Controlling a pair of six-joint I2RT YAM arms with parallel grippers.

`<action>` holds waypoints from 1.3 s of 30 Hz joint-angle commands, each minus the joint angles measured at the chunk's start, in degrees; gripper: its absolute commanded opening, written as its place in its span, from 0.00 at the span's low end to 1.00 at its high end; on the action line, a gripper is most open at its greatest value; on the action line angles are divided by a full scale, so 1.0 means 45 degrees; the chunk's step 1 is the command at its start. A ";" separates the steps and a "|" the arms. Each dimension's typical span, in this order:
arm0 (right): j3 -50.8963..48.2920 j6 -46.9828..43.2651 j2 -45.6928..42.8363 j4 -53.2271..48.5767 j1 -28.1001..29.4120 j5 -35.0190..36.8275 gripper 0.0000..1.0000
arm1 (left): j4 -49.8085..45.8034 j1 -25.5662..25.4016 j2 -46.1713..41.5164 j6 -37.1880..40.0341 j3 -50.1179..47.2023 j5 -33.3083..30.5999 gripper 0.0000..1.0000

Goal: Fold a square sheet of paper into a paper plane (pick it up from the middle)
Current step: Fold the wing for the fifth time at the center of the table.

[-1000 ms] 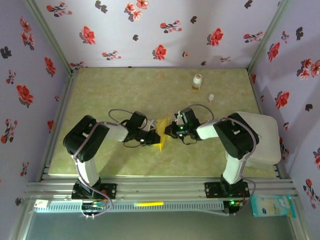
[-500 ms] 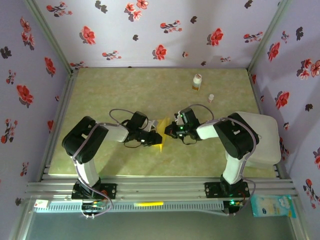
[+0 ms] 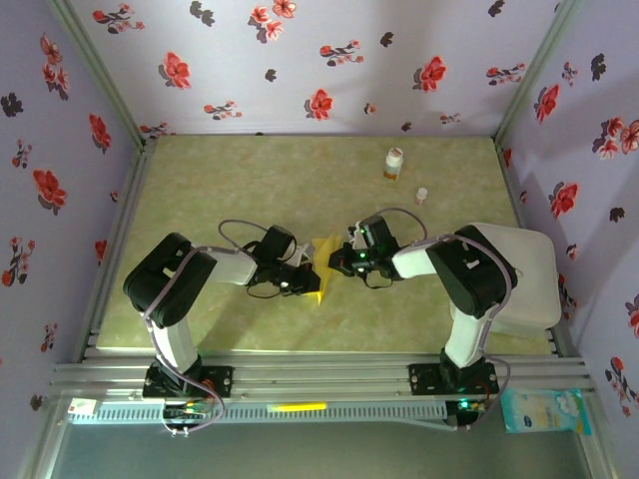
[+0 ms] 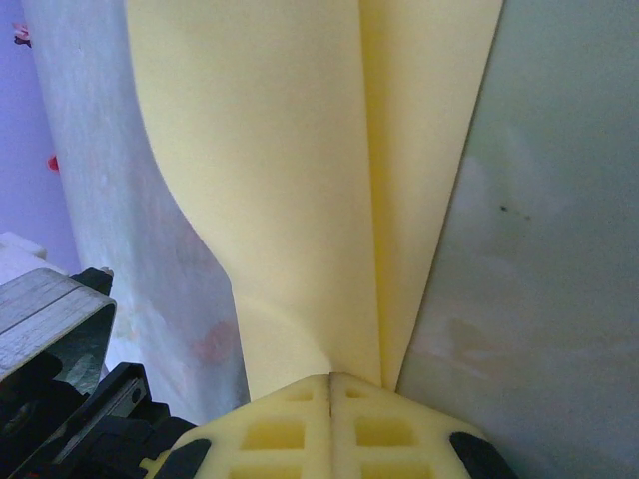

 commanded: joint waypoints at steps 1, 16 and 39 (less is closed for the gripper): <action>-0.0168 0.0107 0.0272 -0.0124 0.0006 0.0998 0.02 | -0.1039 -0.0177 0.0192 0.0040 -0.0309 -0.0271 0.00; -0.0189 -0.0669 -0.1496 -0.0602 0.0281 -0.0165 0.06 | -0.0756 -0.0122 0.0304 0.0095 -0.0561 -0.0613 0.00; 0.0290 -0.0695 -0.0007 -0.1164 0.0807 0.1210 0.03 | -0.0246 0.0004 -0.0210 -0.0093 -0.0913 -0.0281 0.06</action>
